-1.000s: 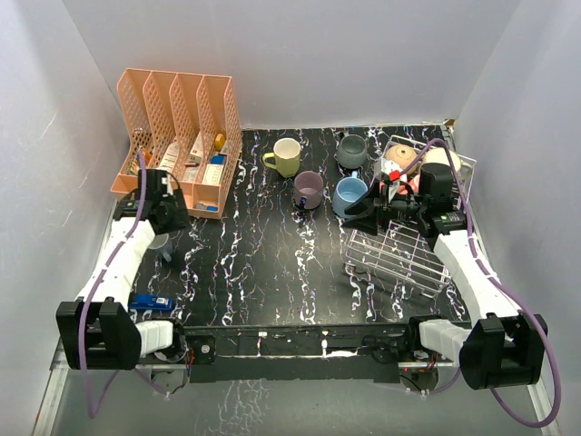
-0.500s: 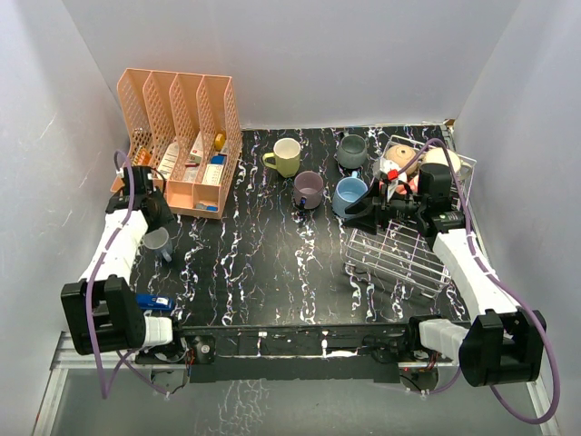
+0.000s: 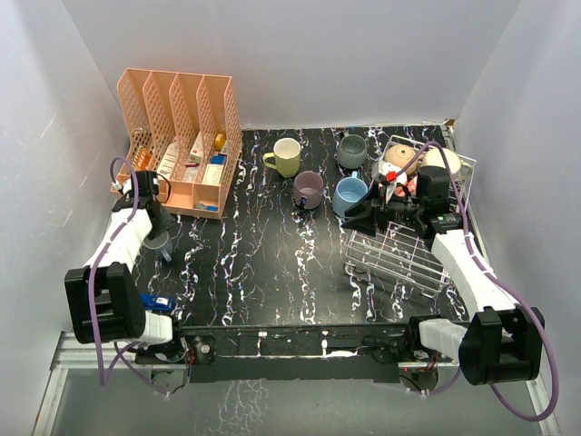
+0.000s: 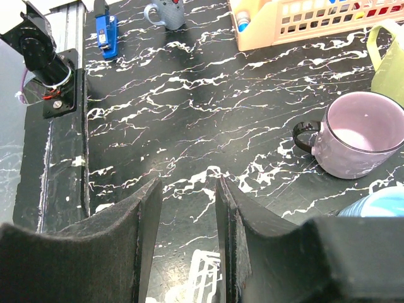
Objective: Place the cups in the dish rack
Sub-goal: Pick up the cup at the center of the board.
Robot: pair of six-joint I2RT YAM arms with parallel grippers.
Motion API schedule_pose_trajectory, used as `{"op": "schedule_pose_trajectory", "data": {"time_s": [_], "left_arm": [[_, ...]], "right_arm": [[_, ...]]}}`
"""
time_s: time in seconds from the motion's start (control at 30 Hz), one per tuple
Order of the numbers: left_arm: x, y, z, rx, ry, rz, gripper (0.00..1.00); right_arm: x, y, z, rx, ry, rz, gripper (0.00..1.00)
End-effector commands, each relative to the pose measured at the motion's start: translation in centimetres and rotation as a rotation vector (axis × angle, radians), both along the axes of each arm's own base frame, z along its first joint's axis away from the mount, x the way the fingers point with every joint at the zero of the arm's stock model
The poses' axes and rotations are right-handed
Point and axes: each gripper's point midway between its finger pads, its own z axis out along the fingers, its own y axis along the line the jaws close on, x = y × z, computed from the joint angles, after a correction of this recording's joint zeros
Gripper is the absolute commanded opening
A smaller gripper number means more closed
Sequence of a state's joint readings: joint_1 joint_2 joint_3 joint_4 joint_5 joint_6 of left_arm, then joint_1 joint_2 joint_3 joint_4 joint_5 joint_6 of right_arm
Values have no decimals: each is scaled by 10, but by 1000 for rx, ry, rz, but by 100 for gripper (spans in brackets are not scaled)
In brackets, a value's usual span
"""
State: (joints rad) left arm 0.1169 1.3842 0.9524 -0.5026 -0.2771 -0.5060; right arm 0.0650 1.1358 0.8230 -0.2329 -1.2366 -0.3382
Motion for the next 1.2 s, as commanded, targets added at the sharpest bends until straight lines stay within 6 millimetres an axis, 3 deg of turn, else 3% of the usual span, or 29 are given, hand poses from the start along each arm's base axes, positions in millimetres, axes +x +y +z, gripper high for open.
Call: {"op": "schedule_pose_trajectory", "data": {"time_s": [0.0,0.43,0.7,0.83,1.0,1.17], "left_arm": [[0,-3,-8,-36,-4,36,29],[-1,-6,-18,-52,41,19,23],[-4,-8,-14,-52,32,-15,3],[-6,-13,-10,-70,10,-41,0],[-6,-30,15,-136,-98,-99,0],[-6,-65,46,-282,-272,-188,0]], "right_arm": [[2,0,12,11,-67,8,41],[2,1,12,13,-68,11,41],[2,1,11,13,-63,11,41],[2,1,11,13,-63,12,41],[1,1,11,18,-60,19,41],[-1,2,11,26,-54,31,45]]}}
